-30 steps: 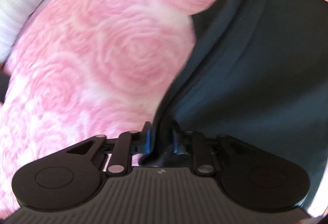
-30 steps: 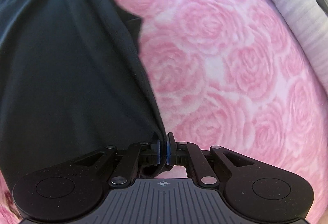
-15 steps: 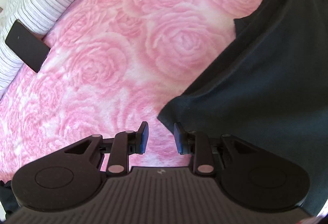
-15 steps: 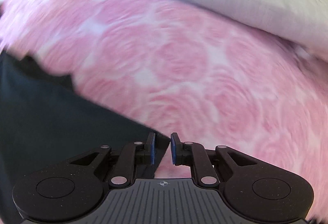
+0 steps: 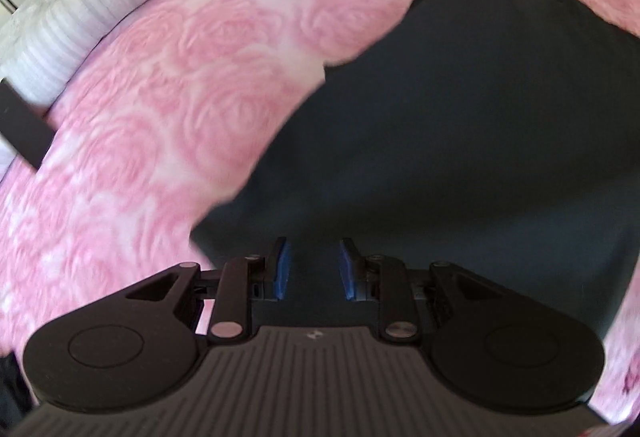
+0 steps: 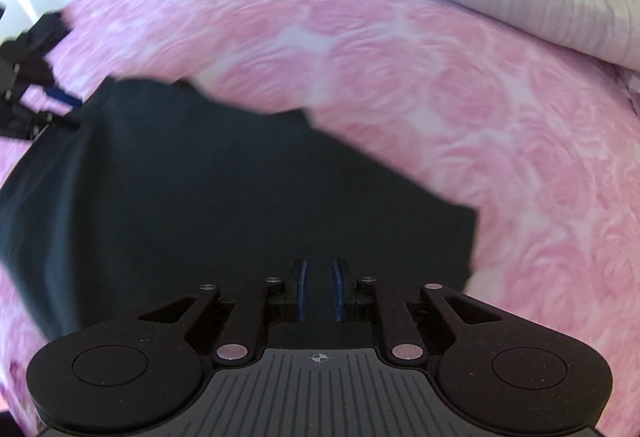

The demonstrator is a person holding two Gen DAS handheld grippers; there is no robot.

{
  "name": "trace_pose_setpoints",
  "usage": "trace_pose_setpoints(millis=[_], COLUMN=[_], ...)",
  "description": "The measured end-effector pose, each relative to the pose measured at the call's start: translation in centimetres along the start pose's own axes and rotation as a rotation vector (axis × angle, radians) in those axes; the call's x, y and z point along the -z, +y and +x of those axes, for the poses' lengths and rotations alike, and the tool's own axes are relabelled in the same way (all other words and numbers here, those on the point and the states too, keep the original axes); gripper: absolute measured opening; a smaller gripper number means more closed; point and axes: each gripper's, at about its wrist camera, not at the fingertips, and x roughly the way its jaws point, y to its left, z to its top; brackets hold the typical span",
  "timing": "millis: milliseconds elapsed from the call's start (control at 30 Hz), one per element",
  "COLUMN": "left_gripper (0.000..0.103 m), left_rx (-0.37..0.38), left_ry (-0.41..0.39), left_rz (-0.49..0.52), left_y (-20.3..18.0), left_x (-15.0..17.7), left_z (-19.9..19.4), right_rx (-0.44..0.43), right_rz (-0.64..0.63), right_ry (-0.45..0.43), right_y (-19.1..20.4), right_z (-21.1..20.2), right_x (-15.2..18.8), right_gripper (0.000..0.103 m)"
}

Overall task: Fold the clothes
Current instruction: 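Lift the hem with both grippers and fold it toward the collar, then open both grippers and pull back from the folded shirt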

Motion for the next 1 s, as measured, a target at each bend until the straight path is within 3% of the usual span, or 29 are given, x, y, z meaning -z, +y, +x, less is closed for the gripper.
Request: trace_pose_setpoints(millis=[133, 267, 400, 533, 700, 867, 1000], left_gripper=[0.024, 0.025, 0.026, 0.026, 0.026, 0.026, 0.027], left_rx=[-0.025, -0.017, -0.001, 0.015, 0.041, 0.127, 0.155], left_ry=[0.042, 0.077, 0.092, 0.081, 0.007, -0.094, -0.165], left_rz=[-0.036, -0.089, -0.097, -0.017, 0.129, 0.221, 0.343], left_y=[-0.7, -2.6, -4.9, -6.8, -6.9, -3.7, -0.8], left_x=[4.3, 8.3, 11.0, 12.1, 13.1, 14.2, 15.2], left_z=[-3.2, -6.6, -8.3, -8.5, -8.0, -6.8, -6.9], right_rx=[0.004, -0.130, -0.108, -0.091, -0.084, 0.113, 0.171], right_rz=[-0.019, 0.024, -0.010, -0.038, 0.041, 0.079, 0.125], right_ry=[0.021, 0.039, 0.030, -0.009, 0.042, 0.009, 0.025], right_y=[3.6, 6.6, 10.7, 14.7, 18.5, 23.5, 27.8], right_z=[-0.5, -1.1, -1.1, -1.8, -1.6, -1.8, -1.5], right_x=[2.5, 4.0, 5.1, 5.4, 4.6, 3.7, 3.3], right_gripper=[0.013, 0.013, 0.013, 0.013, 0.012, 0.013, 0.014])
